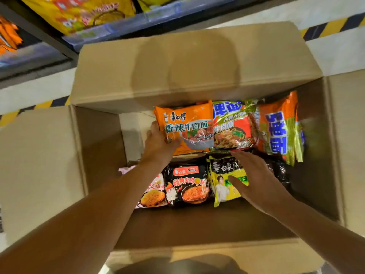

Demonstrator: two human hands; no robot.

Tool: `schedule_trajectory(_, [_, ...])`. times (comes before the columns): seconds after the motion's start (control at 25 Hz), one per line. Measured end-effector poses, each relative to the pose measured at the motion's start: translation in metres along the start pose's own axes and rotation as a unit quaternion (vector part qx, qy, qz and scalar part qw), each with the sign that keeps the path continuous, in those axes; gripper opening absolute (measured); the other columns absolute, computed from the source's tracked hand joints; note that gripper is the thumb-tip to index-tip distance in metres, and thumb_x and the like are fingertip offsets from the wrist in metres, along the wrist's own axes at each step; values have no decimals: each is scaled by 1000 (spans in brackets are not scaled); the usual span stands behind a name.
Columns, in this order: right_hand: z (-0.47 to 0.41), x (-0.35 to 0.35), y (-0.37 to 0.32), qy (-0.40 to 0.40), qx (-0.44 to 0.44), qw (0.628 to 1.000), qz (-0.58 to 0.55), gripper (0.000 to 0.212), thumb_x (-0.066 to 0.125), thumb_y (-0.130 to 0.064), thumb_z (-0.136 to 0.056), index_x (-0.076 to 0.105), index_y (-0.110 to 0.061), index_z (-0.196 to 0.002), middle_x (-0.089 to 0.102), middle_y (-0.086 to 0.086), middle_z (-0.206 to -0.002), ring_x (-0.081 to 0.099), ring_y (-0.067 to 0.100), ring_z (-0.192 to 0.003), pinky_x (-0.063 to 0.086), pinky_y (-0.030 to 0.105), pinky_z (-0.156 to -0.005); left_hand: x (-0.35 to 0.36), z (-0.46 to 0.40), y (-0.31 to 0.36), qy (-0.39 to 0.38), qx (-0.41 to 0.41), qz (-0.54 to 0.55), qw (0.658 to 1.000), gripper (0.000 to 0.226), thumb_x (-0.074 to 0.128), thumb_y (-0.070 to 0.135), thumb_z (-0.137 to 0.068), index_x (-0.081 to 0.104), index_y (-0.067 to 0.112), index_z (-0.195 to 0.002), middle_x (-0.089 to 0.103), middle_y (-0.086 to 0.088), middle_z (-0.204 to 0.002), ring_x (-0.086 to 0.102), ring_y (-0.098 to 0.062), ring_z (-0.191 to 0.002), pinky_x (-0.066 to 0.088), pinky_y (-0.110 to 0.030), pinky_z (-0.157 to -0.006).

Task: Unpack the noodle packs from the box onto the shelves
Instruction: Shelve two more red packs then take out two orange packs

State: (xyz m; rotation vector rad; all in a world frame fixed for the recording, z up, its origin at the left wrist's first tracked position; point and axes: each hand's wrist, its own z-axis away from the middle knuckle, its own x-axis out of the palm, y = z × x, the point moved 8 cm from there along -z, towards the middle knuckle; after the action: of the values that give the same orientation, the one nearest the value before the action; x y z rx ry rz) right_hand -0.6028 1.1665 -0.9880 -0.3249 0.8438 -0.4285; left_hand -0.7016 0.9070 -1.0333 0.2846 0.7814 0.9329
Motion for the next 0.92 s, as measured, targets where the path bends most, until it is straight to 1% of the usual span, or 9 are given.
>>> schedule_trajectory(0.16, [-4, 10, 3, -8, 17, 999, -27, 70, 62, -38, -94, 31, -22, -155, 31, -2, -159, 19, 17, -149, 22, 34, -118, 2, -6, -13, 39, -57, 19, 997, 77, 83, 31, -76, 38, 19, -137, 53, -8, -125, 57, -29, -113, 50, -48, -97])
schedule_trajectory(0.24, [-4, 8, -1, -10, 27, 999, -43, 70, 63, -37, -94, 32, -21, -155, 31, -2, -159, 20, 17, -149, 22, 35, -119, 4, -2, -9, 33, -63, 24, 997, 59, 81, 29, -79, 48, 17, -127, 58, -3, -113, 60, -23, -103, 53, -38, -86])
schedule_trajectory(0.36, [-9, 4, -10, -8, 26, 998, -57, 69, 65, -34, -94, 33, -21, -154, 34, -1, -157, 24, 18, -147, 24, 35, -118, -3, 9, -2, 19, -58, 45, 997, 23, 77, 21, -84, 60, 17, -99, 61, 7, -83, 60, -17, -83, 45, -24, -62])
schedule_trajectory(0.44, [-9, 0, -16, -16, 50, 996, -76, 68, 64, -34, -94, 33, -24, -153, 35, -1, -157, 26, 19, -146, 28, 37, -117, -16, 20, -9, 5, -55, 77, 995, 19, 79, 18, -82, 64, 17, -94, 67, 3, -84, 65, -19, -85, 55, -34, -70])
schedule_trajectory(0.52, [-11, -4, -25, -23, 83, 990, -110, 67, 63, -35, -95, 31, -26, -153, 34, -2, -158, 29, 19, -146, 31, 38, -115, -42, 29, -15, 4, -48, 76, 996, 28, 81, 16, -79, 64, 24, -100, 70, 0, -99, 67, -20, -96, 57, -40, -81])
schedule_trajectory(0.64, [-26, -8, -46, -36, 101, 984, -145, 65, 64, -29, -96, 32, -24, -153, 44, -6, -149, 40, 18, -139, 36, 30, -106, -81, 45, -25, 0, -44, 56, 997, 36, 79, 17, -81, 53, 33, -100, 69, 6, -103, 68, -18, -94, 57, -42, -77])
schedule_trajectory(0.76, [-51, -4, -71, -20, 115, 970, -212, 53, 68, -21, -92, 47, -24, -140, 60, -9, -126, 61, 19, -114, 50, 22, -82, -119, 58, -36, 33, -44, 78, 995, 40, 78, 19, -82, 49, 22, -110, 68, 5, -105, 68, -12, -82, 59, -39, -66])
schedule_trajectory(0.84, [-71, 6, -80, 4, 151, 953, -263, 53, 77, -33, -82, 52, -26, -128, 64, -7, -115, 63, 15, -102, 47, 14, -70, -137, 64, -44, 58, -36, 95, 993, 41, 77, 17, -82, 50, 18, -113, 69, 2, -106, 67, -8, -87, 55, -29, -67])
schedule_trajectory(0.92, [-86, 23, -83, 29, 192, 934, -298, 76, 84, -57, -64, 53, -25, -126, 64, -2, -117, 63, 18, -106, 53, 23, -79, -146, 67, -55, 69, -36, 118, 990, 46, 78, 18, -81, 52, 17, -118, 71, -1, -109, 69, -17, -96, 57, -38, -78])
